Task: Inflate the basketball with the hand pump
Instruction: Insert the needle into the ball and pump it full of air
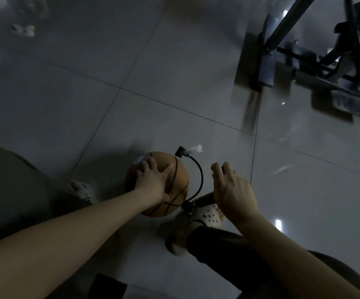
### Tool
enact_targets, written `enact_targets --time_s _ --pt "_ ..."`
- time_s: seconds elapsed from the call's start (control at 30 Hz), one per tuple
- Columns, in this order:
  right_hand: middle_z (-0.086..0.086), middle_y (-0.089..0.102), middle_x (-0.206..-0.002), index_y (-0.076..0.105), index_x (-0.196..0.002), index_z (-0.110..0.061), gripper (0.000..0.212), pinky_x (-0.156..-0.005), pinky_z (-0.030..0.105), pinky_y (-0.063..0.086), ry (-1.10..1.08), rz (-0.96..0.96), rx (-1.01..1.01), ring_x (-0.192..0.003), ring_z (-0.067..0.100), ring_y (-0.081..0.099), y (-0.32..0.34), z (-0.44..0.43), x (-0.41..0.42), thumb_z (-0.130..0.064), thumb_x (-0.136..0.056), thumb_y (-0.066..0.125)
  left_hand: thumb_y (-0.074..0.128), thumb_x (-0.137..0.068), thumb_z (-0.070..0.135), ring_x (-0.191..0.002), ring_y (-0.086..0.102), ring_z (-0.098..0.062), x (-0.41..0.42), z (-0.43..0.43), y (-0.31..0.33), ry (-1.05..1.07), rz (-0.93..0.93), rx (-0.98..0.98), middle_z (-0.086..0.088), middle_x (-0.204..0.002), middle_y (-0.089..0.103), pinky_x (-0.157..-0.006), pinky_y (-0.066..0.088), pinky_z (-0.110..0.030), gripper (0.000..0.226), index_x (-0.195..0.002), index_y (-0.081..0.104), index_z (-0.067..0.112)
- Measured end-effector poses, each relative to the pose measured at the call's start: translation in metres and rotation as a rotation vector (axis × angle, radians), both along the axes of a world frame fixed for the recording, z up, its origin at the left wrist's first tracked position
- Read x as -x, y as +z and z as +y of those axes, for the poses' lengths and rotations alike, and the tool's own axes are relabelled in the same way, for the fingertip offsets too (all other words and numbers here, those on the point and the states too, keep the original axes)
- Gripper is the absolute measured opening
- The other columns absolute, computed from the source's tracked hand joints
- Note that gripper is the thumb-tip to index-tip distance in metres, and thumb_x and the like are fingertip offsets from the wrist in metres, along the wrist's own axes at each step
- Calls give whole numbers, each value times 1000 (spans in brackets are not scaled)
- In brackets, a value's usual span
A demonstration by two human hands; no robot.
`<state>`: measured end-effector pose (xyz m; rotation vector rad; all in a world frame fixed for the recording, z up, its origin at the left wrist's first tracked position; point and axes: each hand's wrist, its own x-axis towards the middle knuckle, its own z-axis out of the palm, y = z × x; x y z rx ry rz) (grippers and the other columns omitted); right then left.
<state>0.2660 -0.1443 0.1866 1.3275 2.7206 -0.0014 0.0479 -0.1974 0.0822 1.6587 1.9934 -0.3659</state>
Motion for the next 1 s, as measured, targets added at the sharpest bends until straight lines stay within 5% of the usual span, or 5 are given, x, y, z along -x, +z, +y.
enact_targets --time_s 0.17,0.5,0.67,0.8,1.0 --pt "11 49 -93 49 -119 -8 35 -40 29 32 6 24 75 -60 18 43 -30 -13 5 -13 -87 62 69 -82 59 -145 6 -57 -1 3 1 0 -18 -37 -33 -159 -5 -112 26 -64 105 -158 -1 39" --pt "11 47 -103 41 -120 -13 47 -43 27 38 -18 -41 244 -74 19 49 -74 -25 15 -28 -85 68 68 -82 59 -145 2 -56 -9 3 -9 9 13 -25 -29 -161 -8 -115 20 -67 106 -158 -4 40" --pt "10 44 -118 35 -131 -15 45 -60 30 45 -54 -40 308 -88 23 54 -56 -21 22 -27 -94 56 66 -84 59 -145 3 -56 -10 -4 -5 9 12 -11 -31 -161 -8 -114 22 -67 104 -159 -4 38" --pt "12 43 -122 33 -134 -16 43 -69 39 51 136 -74 401 -94 27 52 -25 -39 19 -30 -97 50 67 -83 61 -146 2 -55 -8 -9 -2 40 17 4 -30 -161 -9 -115 22 -66 109 -158 -8 35" --pt "3 51 -107 43 -128 -16 29 -54 39 52 106 158 72 -72 19 55 60 -28 -2 -29 -102 40 73 -72 67 -150 4 -46 2 -16 -4 139 -85 -75 -21 -165 -1 -120 19 -58 134 -159 -11 10"
